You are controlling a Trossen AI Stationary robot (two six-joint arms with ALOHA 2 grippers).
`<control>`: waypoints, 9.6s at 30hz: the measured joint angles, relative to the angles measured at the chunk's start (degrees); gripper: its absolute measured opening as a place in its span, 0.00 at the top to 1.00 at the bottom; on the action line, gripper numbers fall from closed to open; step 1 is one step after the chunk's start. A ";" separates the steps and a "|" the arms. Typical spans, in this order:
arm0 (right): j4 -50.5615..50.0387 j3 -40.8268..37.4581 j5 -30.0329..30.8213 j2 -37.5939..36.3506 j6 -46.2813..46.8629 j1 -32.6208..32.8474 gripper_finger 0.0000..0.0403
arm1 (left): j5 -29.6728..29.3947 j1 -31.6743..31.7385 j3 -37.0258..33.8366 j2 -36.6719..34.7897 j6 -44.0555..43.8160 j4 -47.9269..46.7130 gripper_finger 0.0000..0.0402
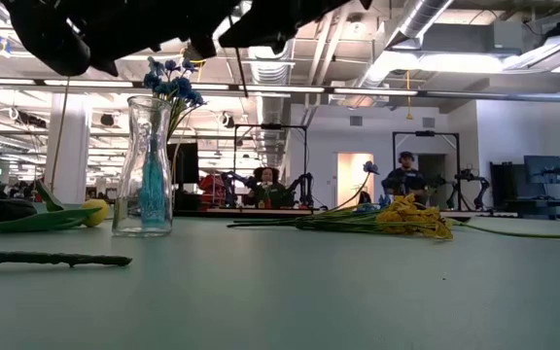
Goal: Sort flowers into vase by color
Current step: Put the bottom black flower into the blue vase, then put the black flower into the blue vase
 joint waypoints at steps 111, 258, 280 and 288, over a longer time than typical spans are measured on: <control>-3.29 -16.20 3.98 -0.04 1.46 -8.39 0.51 | -47.80 14.56 -14.32 -43.07 6.92 -42.87 1.00; -29.25 -8.35 12.98 0.00 12.50 15.47 0.51 | -36.79 -34.54 19.76 -25.06 -46.78 -129.22 0.50; -27.97 -8.68 12.94 0.00 3.38 14.12 0.51 | -40.62 -2.14 17.94 -11.68 -48.07 -130.92 0.63; -28.26 -8.68 12.88 0.00 -1.96 14.12 0.51 | -38.60 1.27 9.59 -11.37 -53.82 -121.41 0.54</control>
